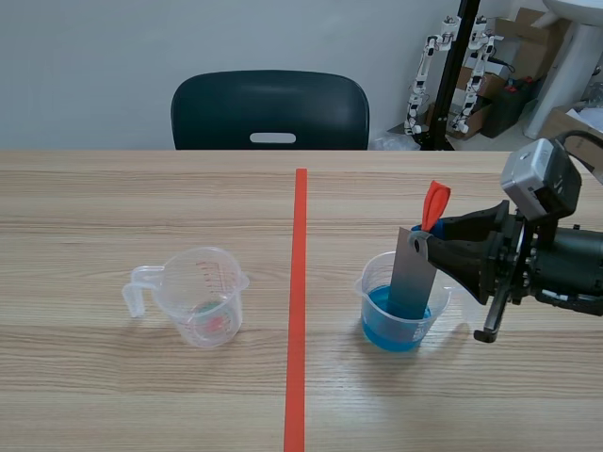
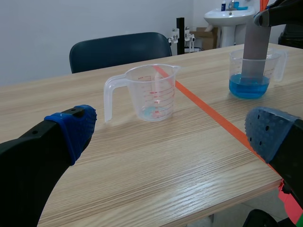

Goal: Do the redox reaction experiment. raise the plate out of the solution

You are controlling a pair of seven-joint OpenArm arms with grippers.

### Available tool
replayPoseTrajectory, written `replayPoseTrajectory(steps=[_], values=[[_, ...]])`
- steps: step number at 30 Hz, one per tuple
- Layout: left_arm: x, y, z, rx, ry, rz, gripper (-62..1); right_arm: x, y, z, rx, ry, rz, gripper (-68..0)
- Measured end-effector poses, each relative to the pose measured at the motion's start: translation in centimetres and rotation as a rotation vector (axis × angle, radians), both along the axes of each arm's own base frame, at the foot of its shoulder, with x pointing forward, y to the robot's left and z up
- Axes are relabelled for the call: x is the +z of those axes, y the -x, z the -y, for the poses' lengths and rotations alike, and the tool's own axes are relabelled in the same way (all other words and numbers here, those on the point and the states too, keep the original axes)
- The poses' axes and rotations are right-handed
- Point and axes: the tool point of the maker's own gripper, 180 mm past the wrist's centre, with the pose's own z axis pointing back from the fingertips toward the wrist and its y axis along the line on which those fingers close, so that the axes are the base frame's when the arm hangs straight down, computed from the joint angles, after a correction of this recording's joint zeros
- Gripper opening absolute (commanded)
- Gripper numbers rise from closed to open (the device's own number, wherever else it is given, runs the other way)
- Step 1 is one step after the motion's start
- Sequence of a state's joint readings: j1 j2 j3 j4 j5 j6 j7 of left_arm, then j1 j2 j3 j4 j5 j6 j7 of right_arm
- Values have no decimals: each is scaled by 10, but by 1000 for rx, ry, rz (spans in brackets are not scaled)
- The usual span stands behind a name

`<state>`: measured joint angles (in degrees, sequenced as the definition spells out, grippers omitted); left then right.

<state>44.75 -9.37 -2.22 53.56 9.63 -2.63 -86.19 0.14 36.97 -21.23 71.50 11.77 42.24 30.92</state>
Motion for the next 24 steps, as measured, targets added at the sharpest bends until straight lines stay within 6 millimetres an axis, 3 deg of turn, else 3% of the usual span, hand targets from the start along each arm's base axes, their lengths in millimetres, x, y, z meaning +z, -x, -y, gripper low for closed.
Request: replayPoseTrajectory(steps=[19, 24], values=[[0, 0, 0, -6, 30, -12, 14, 1, 0, -2, 8, 7, 5, -670], [0, 0, 0, -6, 30, -12, 14, 10, 1, -9, 29, 6, 29, -670]])
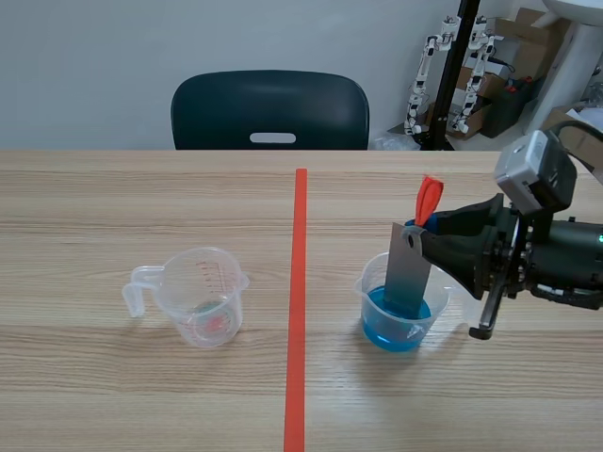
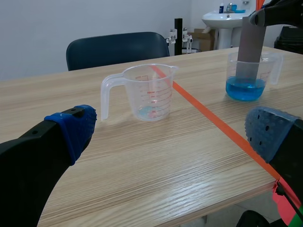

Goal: Do the redox reaction experiment. raise the plate out of the solution

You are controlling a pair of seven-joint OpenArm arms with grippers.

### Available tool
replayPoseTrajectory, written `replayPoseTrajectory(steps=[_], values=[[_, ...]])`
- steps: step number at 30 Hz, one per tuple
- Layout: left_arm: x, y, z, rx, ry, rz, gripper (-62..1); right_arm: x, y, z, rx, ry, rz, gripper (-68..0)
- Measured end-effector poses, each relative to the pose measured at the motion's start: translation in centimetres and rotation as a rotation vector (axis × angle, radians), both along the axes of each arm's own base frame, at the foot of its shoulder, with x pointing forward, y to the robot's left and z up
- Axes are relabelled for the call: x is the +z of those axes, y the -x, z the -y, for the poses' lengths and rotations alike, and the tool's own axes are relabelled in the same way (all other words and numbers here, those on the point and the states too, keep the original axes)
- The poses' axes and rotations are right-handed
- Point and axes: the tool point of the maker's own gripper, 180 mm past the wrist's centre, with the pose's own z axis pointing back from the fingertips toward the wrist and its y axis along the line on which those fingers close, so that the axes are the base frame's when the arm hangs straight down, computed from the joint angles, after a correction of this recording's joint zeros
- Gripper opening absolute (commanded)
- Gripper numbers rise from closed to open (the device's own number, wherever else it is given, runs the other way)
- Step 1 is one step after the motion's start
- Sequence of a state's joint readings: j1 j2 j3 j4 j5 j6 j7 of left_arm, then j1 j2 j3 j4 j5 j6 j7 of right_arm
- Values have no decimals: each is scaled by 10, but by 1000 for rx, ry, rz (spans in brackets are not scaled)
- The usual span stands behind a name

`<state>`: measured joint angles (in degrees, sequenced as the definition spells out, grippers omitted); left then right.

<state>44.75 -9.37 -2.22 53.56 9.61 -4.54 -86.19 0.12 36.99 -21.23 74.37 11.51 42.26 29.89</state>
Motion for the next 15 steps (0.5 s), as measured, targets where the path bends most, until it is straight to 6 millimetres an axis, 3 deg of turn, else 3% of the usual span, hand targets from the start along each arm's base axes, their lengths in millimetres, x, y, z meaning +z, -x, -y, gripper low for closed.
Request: replayPoseTrajectory(steps=[15], values=[[0, -1, -2, 2, -2, 1, 14, 47, 0, -5, 41, -27, 48, -670]])
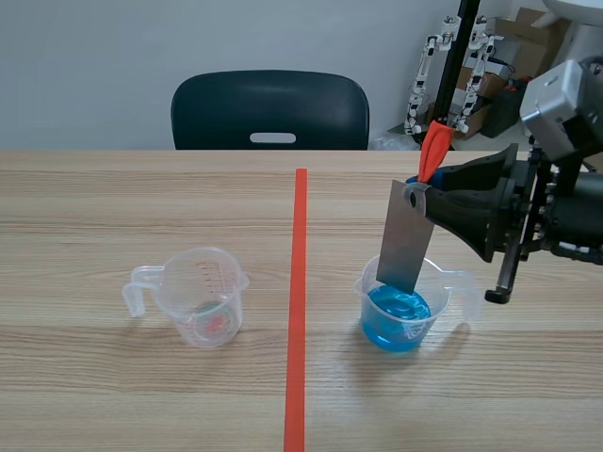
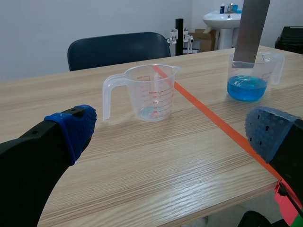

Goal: Do the redox reaction experiment. raise the plate out of the solution

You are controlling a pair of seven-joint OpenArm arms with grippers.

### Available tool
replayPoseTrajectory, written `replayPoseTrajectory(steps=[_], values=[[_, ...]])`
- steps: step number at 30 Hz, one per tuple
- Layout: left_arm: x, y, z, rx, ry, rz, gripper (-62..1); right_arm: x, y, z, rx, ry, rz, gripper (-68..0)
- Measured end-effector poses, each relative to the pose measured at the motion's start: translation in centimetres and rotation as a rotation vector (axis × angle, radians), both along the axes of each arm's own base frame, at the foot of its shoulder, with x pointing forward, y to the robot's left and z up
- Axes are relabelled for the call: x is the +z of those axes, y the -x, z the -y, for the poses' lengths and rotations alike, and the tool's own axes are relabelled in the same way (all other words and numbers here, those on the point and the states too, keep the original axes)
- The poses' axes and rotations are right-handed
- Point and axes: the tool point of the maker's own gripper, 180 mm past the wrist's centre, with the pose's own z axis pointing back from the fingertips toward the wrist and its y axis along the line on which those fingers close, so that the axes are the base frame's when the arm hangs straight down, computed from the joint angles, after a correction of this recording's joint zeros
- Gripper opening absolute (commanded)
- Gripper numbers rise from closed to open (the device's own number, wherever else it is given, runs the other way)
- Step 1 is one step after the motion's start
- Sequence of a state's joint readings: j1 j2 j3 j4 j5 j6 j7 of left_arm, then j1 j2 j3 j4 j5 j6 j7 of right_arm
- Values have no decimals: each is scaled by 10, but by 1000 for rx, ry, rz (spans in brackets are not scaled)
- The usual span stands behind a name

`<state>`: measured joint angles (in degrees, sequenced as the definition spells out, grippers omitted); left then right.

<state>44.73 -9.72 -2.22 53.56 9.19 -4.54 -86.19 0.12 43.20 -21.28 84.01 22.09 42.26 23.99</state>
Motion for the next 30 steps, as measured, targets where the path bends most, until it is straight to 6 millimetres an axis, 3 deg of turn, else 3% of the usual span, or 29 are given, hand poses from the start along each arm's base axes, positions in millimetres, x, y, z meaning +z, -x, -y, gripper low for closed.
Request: replayPoseTrajectory(steps=[6, 13, 21, 22, 26, 27, 30], values=[[2, -7, -4, -44, 46, -5, 14, 12, 3, 1, 16, 45, -25, -670], [-16, -53, 4, -145, -33, -73, 14, 36, 11, -2, 55, 49, -37, -670], [14, -97, 19, -275, 3, -46, 1, 62, 25, -6, 120, 61, -48, -670], [16, -101, 21, -292, 4, -58, -86, 65, 27, -6, 126, 61, -50, -670], [18, -118, 32, -369, -12, -132, -554, 73, 32, -4, 146, 74, -57, -670], [19, -122, 36, -388, -13, -141, -602, 74, 33, -4, 151, 82, -57, -670], [31, -133, 41, -408, -28, -106, -577, 78, 36, -3, 165, 100, -56, -670]])
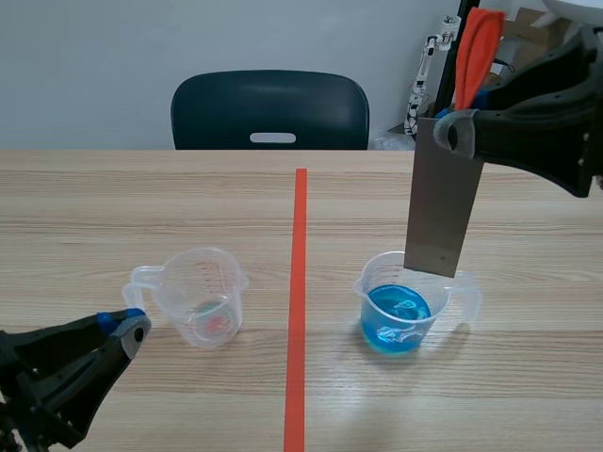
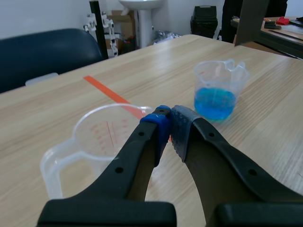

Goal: Do the redox reaction experiment. raise the plate out of the solution

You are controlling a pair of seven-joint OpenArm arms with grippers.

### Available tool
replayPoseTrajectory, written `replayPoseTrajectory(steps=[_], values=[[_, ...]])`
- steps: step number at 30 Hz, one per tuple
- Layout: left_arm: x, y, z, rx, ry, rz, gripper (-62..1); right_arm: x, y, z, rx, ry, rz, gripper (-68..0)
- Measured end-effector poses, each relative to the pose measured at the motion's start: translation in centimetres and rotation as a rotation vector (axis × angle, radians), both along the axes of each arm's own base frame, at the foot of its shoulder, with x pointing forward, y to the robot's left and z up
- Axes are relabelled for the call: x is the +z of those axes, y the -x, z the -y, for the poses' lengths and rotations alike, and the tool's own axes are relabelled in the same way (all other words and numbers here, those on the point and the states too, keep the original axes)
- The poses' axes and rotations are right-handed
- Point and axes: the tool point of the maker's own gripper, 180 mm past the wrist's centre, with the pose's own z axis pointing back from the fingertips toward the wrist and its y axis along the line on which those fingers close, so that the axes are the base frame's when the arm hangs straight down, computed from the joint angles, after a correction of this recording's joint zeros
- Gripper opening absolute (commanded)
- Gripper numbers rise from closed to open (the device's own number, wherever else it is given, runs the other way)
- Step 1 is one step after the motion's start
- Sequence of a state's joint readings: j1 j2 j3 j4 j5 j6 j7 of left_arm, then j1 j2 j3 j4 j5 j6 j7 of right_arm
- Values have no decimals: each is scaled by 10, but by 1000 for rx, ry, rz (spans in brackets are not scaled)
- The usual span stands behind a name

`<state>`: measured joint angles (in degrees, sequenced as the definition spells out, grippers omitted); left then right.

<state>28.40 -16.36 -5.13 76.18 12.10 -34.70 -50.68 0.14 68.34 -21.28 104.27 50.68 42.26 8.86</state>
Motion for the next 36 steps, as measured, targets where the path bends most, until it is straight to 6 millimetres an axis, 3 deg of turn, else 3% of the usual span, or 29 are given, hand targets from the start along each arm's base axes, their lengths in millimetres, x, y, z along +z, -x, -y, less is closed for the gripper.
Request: replayPoseTrajectory(steps=[11, 17, 25, 30, 36], values=[[15, -46, 12, -65, -77, 35, -577, 23, -6, 4, -12, -34, 43, -670], [8, -67, 27, -99, -176, 14, -577, 25, -8, 6, -21, -29, 44, -670], [31, -81, 47, -147, -129, 85, -580, 30, -9, 5, -26, -61, 33, -670], [23, -87, 67, -198, -191, 56, -580, 29, -9, 5, -26, -60, 33, -670], [32, -97, 79, -215, -171, 49, -579, 29, -9, 5, -26, -60, 33, -670]])
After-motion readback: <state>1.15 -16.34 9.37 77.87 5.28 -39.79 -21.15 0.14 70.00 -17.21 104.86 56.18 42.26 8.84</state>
